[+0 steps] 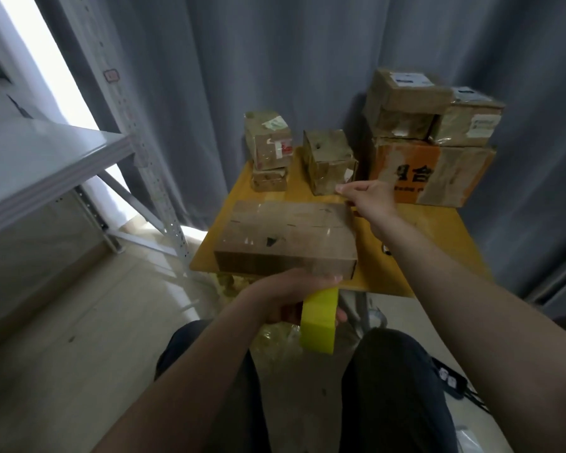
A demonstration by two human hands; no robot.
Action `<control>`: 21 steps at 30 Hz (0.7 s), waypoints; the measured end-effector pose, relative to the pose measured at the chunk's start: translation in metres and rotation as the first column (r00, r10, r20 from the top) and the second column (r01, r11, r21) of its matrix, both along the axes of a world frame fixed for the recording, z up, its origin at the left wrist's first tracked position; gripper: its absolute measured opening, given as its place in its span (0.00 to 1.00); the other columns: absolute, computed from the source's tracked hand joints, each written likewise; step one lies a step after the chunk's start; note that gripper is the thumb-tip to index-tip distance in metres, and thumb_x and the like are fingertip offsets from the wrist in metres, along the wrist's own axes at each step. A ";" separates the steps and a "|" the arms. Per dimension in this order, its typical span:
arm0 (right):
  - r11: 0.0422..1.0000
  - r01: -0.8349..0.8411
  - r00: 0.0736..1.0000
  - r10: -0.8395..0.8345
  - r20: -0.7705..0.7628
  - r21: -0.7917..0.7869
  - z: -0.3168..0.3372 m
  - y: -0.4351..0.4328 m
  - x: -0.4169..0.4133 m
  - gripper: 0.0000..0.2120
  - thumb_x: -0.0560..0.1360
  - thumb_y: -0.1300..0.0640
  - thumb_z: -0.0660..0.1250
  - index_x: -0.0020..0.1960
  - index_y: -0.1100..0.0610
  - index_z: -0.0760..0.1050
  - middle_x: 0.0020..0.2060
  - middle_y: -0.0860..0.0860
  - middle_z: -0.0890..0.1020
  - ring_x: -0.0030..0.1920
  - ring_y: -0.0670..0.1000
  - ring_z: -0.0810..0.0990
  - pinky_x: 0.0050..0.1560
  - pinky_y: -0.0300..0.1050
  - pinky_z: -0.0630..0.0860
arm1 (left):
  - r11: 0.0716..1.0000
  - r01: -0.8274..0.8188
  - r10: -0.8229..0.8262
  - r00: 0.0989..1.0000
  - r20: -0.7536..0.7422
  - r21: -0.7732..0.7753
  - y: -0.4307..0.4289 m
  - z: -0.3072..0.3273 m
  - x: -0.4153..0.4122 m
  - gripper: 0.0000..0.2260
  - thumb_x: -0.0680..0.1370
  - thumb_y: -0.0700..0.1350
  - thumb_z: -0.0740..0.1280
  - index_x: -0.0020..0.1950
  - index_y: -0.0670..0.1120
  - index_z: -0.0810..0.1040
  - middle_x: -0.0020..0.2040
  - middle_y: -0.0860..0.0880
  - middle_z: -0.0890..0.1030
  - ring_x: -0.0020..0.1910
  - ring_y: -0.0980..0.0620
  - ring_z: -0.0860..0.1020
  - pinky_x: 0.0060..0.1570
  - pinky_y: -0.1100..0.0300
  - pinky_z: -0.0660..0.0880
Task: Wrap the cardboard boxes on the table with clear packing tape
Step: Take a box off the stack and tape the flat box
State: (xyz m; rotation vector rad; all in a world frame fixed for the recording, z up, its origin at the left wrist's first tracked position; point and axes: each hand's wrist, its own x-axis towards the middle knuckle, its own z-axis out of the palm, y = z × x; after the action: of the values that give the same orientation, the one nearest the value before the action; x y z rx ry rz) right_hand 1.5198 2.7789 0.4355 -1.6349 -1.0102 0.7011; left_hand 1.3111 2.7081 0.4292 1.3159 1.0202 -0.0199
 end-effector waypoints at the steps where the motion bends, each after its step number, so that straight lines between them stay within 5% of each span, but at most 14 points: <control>1: 1.000 -0.001 1.000 0.001 0.000 0.002 -0.002 0.004 0.000 0.02 0.77 0.51 0.74 0.46 0.46 0.84 0.48 0.43 0.84 0.57 0.49 0.82 0.64 0.53 0.79 | 1.000 0.017 -0.017 1.000 0.016 0.001 0.003 -0.001 0.001 0.15 0.84 0.56 0.63 0.59 0.45 0.75 0.52 0.44 0.88 0.59 0.43 0.84 0.66 0.43 0.77; 6: 0.998 -0.029 0.999 0.030 0.027 -0.057 -0.003 0.023 0.009 0.02 0.78 0.51 0.74 0.47 0.48 0.84 0.47 0.41 0.83 0.61 0.51 0.80 0.68 0.56 0.77 | 0.987 0.154 -0.145 0.970 0.195 -0.035 0.013 0.002 0.002 0.14 0.84 0.48 0.66 0.66 0.44 0.70 0.61 0.39 0.84 0.65 0.35 0.80 0.66 0.36 0.71; 10: 0.994 -0.067 0.994 0.074 0.079 -0.087 -0.008 0.035 0.013 0.02 0.77 0.51 0.75 0.47 0.49 0.85 0.46 0.41 0.82 0.61 0.51 0.79 0.67 0.54 0.77 | 0.992 0.122 -0.119 0.985 0.125 -0.014 0.019 0.001 0.004 0.10 0.86 0.51 0.63 0.60 0.46 0.75 0.58 0.41 0.86 0.64 0.36 0.80 0.51 0.49 0.75; 21: 0.983 -0.106 0.982 0.127 0.140 -0.149 -0.025 0.058 0.017 0.06 0.77 0.53 0.75 0.51 0.55 0.87 0.48 0.46 0.85 0.55 0.44 0.77 0.67 0.47 0.74 | 0.987 0.045 -0.021 0.988 0.151 -0.152 0.033 -0.001 0.001 0.13 0.85 0.52 0.62 0.65 0.46 0.78 0.60 0.44 0.86 0.63 0.45 0.83 0.68 0.44 0.74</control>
State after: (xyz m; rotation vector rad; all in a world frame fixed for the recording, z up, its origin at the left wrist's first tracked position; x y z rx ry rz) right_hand 1.5367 2.8372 0.4102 -1.7825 -1.1949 0.7514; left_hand 1.3126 2.7416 0.4285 1.1738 0.8527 -0.0255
